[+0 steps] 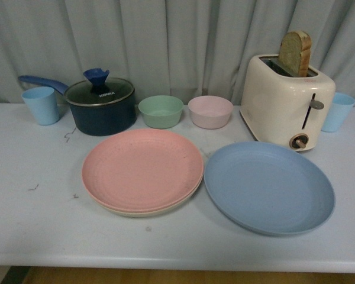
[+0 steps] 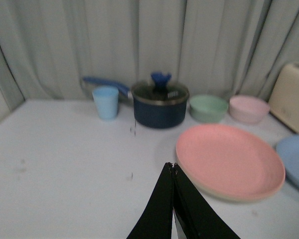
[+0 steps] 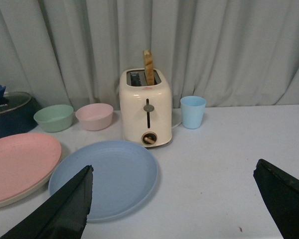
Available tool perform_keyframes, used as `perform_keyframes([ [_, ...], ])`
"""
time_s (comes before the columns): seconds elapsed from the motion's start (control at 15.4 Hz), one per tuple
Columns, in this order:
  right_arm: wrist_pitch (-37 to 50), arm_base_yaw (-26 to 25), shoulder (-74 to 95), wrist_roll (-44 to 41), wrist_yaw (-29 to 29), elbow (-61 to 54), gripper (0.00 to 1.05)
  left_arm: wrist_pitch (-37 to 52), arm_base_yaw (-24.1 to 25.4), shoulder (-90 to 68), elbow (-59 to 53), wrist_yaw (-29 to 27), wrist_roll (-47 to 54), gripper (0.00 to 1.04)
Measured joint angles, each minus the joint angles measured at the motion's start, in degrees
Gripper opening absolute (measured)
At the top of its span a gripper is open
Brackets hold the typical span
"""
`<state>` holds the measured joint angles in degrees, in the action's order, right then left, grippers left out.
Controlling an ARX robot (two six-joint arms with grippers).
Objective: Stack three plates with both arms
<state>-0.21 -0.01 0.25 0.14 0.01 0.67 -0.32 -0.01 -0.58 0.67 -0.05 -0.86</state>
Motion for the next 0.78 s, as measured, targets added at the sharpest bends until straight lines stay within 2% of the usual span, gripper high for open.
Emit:
perform_keyframes([
  [0.26,0.0,0.0,0.0,0.0,0.0,0.0,0.98,0.2,0.0,0.1,0.0,0.0,0.0,0.02],
  [0.32,0.0,0.0,0.0,0.0,0.0,0.0,0.98,0.2,0.0,0.1,0.0,0.0,0.0,0.07],
  [0.71,0.0,0.0,0.0,0.0,0.0,0.0,0.98,0.1,0.0,0.1,0.0,0.0,0.0,0.7],
  [0.78,0.0,0.0,0.0,0.0,0.0,0.0,0.98,0.1,0.0,0.1,0.0,0.0,0.0,0.86],
])
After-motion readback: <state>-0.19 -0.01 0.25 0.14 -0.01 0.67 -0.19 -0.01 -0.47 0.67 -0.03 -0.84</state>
